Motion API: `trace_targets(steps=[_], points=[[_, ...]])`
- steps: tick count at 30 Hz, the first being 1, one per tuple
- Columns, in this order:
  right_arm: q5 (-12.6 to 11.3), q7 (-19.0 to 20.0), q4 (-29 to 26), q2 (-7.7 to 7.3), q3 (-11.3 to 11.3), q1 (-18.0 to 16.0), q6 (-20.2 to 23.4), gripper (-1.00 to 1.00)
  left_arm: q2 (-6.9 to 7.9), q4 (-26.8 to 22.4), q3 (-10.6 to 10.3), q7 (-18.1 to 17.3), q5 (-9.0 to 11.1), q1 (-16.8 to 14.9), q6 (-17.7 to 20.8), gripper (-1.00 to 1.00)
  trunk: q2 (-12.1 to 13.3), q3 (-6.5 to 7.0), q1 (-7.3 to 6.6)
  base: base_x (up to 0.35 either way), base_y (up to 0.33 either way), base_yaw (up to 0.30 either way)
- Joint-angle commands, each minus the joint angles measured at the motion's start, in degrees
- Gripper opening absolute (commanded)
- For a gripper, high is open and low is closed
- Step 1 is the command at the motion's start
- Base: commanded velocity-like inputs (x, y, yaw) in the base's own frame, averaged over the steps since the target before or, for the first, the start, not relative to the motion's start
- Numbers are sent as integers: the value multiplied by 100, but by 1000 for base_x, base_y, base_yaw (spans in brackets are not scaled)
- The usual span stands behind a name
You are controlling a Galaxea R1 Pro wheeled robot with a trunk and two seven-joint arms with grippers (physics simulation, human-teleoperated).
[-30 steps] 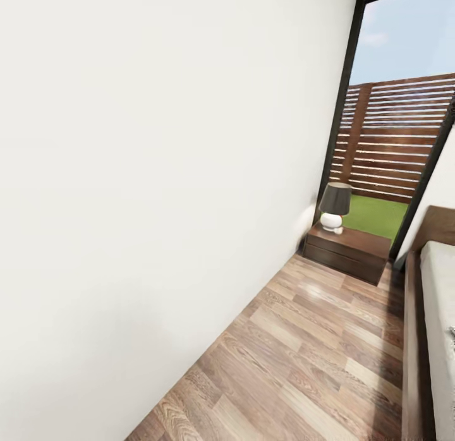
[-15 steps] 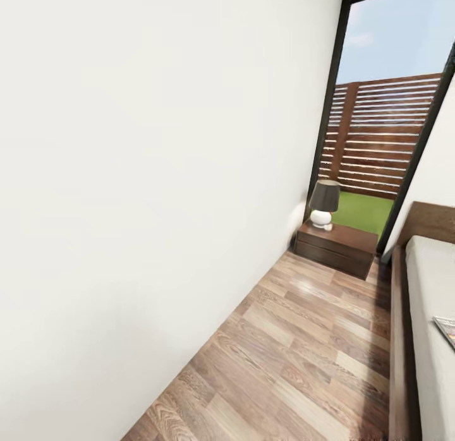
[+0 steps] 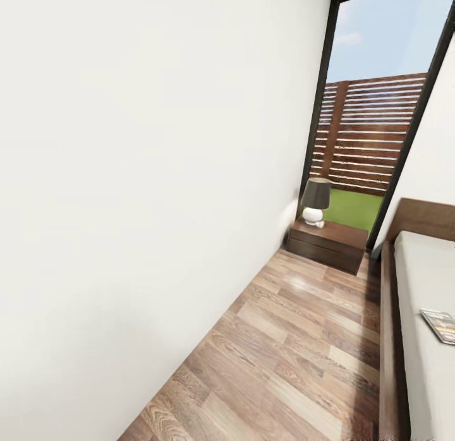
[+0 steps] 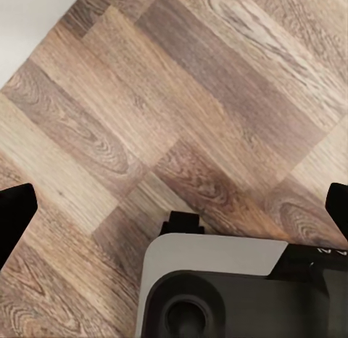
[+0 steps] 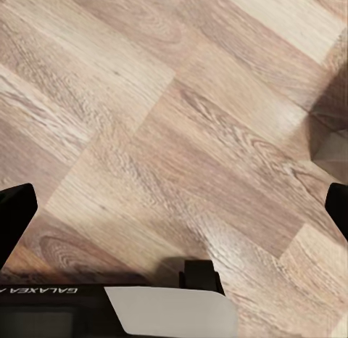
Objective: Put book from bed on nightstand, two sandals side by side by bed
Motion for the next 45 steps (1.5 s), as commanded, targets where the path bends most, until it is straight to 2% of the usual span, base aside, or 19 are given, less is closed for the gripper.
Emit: trace_targets(steps=[1, 21, 30, 45], points=[[-57, -5, 8, 2, 48, -5, -21, 100, 2, 2, -50, 17, 54, -3, -18, 100, -4, -9, 0, 0, 0, -90], [-57, -6, 7, 7, 52, -5, -25, 100, 4, -28, -52, 2, 63, -1, -91, 100, -4, -64, 0, 0, 0, -87], [-53, -5, 2, 10, 56, -5, -25, 100, 0, -23, -60, -6, 54, -1, -595, 100, -4, -74, 0, 2, 0, -34], [-57, -4, 6, 17, 57, -5, -27, 100, -10, -17, -65, -7, 47, -3, -743, 100, -4, -76, 0, 109, 0, -8]])
